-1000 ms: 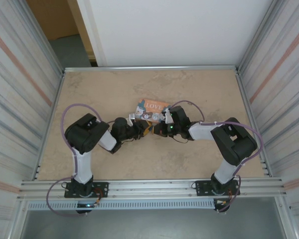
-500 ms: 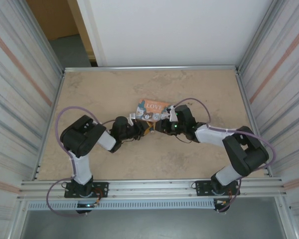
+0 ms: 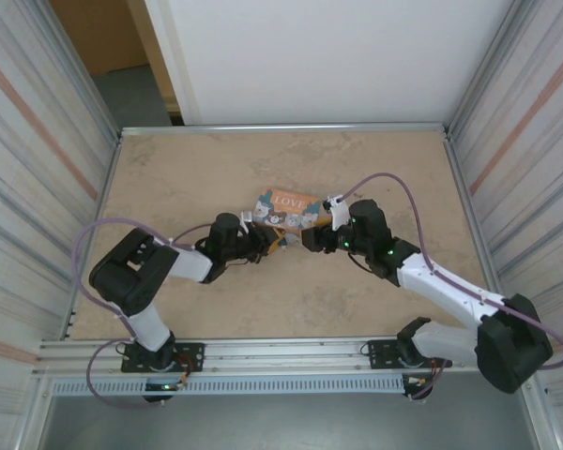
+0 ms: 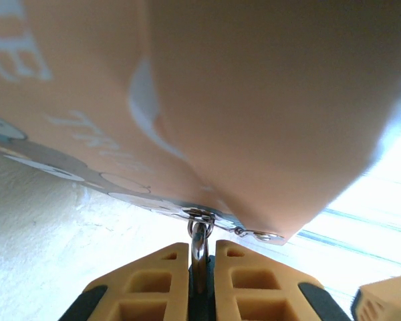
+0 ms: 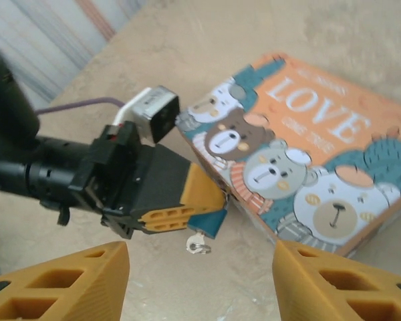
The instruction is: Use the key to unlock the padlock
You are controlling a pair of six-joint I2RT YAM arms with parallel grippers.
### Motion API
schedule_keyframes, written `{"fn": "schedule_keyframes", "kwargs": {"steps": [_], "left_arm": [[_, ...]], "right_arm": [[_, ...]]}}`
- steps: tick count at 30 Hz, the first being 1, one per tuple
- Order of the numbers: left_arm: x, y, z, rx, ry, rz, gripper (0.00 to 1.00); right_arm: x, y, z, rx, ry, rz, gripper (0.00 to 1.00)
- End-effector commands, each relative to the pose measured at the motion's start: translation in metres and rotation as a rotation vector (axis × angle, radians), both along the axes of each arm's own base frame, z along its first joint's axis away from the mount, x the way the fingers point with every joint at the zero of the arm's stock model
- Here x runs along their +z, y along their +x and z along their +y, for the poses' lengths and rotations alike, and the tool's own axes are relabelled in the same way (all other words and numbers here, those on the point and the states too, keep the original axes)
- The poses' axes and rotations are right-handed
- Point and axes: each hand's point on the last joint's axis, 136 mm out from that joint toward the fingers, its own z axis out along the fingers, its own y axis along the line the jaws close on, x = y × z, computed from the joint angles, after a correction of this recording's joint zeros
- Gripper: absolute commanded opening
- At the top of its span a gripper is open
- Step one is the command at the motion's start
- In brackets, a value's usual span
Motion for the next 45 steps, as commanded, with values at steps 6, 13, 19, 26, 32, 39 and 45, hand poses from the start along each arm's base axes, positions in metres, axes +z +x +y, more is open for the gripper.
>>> {"fn": "schedule_keyframes", "kwargs": {"steps": [6, 13, 19, 26, 32, 39, 45], "left_arm": [[0.032, 0.001, 0.002, -0.013, 0.017, -0.01, 0.0], [0.042, -0.004, 0.012, 0.002, 0.106, 0.043, 0.0], [0.045, -0.007, 0.016, 0.021, 0.149, 0.112, 0.0], [0.05, -0.008, 0.01, 0.025, 0.12, 0.148, 0.0], [0.053, -0.007, 0.007, 0.025, 0.112, 0.149, 0.0], [0.052, -0.007, 0.004, 0.022, 0.105, 0.154, 0.0], [0.051, -0.007, 0.004, 0.022, 0.105, 0.158, 0.0]], "right_arm": [[0.011, -0.025, 0.001, 0.156, -0.224, -0.349, 0.6], [0.008, -0.044, 0.003, 0.312, -0.425, -0.537, 0.61], [-0.017, -0.058, 0.011, 0.438, -0.612, -0.688, 0.64], [-0.034, -0.054, 0.023, 0.488, -0.716, -0.693, 0.65], [-0.038, -0.045, 0.036, 0.493, -0.731, -0.708, 0.59], [-0.038, -0.032, 0.053, 0.465, -0.733, -0.736, 0.49], [-0.042, -0.025, 0.062, 0.462, -0.747, -0.747, 0.43]]}}
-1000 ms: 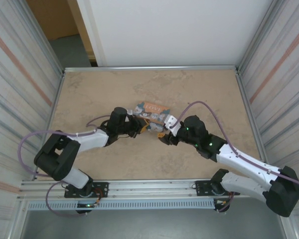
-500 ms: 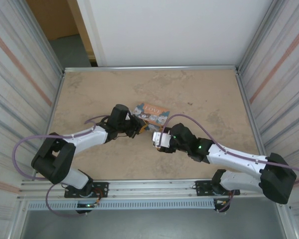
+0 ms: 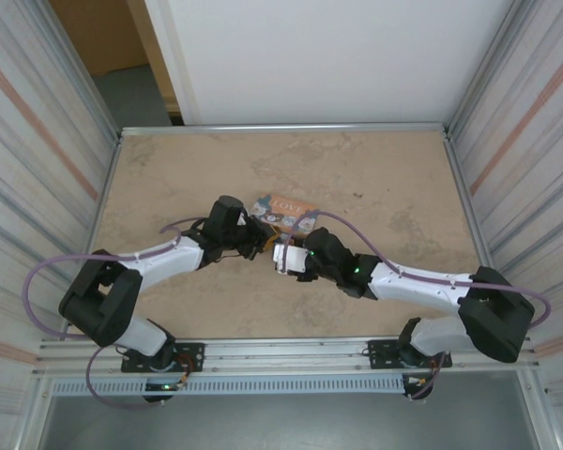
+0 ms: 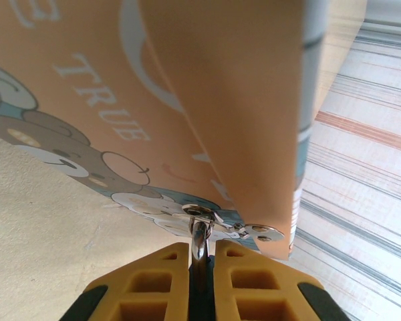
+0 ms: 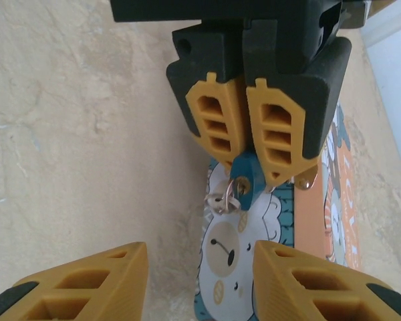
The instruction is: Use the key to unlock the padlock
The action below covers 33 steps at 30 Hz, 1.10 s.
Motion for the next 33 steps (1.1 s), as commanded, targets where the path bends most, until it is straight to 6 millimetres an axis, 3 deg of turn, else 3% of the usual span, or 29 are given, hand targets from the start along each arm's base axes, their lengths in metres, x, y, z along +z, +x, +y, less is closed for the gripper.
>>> {"fn": "schedule_keyframes", "kwargs": {"steps": [1, 33], "left_arm": [[0.021, 0.008, -0.009, 0.0, -0.041, -0.042, 0.0], [0.017, 0.006, -0.013, -0.002, -0.053, -0.029, 0.0]], "right_arm": [[0.017, 0.01, 0.013, -0.002, 0.032, -0.056, 0.42], [0.009, 0.022, 0.024, -0.042, 0.045, -0.063, 0.17]]}}
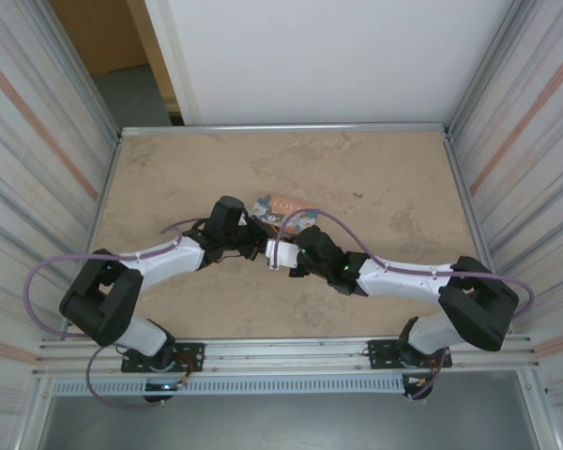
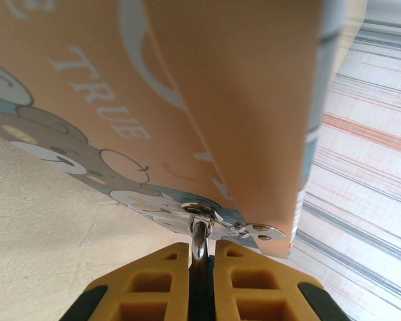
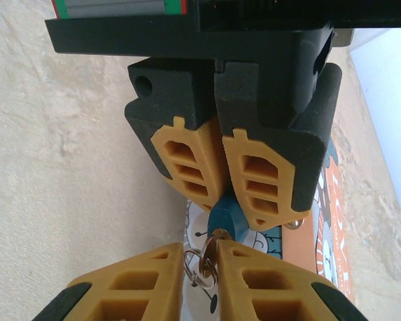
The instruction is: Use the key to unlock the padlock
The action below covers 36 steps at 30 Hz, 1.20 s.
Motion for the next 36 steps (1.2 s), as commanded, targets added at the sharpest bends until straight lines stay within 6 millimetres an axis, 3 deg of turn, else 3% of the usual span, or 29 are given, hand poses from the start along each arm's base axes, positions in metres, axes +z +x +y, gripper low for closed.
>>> {"fn": "schedule_keyframes", "kwargs": {"steps": [1, 13, 27, 36], "left_arm": [[0.017, 0.007, -0.01, -0.007, -0.043, -0.043, 0.0], [0.017, 0.005, -0.014, -0.015, -0.046, -0.044, 0.0], [0.014, 0.004, -0.018, -0.025, -0.05, -0.045, 0.0], [0.01, 0.004, -0.019, -0.026, -0.047, -0.041, 0.0]], "right_arm": [[0.012, 0.006, 0.009, -0.013, 0.034, -0.027, 0.16], [0.007, 0.015, 0.009, -0.084, 0.065, -0.004, 0.0], [0.001, 0.022, 0.01, -0.218, 0.206, 0.104, 0.0], [0.002, 0.036, 0.012, -0.386, 0.437, 0.324, 0.0]]}}
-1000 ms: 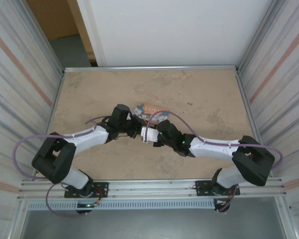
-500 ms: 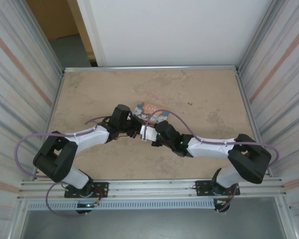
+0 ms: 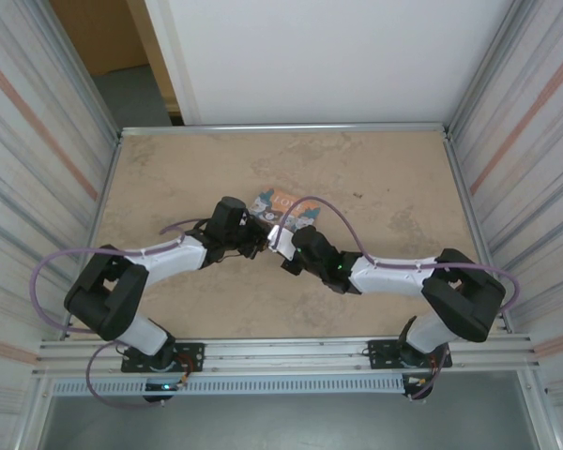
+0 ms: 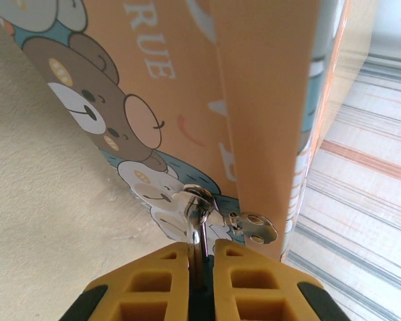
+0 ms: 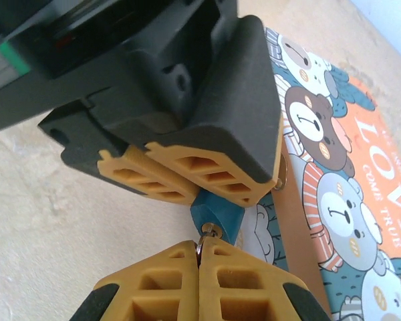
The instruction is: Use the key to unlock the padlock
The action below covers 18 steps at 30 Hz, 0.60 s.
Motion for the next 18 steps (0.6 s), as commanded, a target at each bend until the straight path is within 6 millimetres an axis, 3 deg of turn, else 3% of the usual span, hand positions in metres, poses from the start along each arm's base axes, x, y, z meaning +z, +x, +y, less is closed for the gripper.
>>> {"fn": "schedule_keyframes", "kwargs": {"steps": [1, 18], "left_arm": [[0.023, -0.009, -0.025, -0.099, -0.088, -0.035, 0.0], [0.012, -0.012, -0.03, -0.114, -0.067, -0.027, 0.0]], "right_arm": [[0.013, 0.019, 0.007, -0.133, 0.184, 0.102, 0.0], [-0.002, 0.03, -0.001, -0.377, 0.394, 0.42, 0.0]]}}
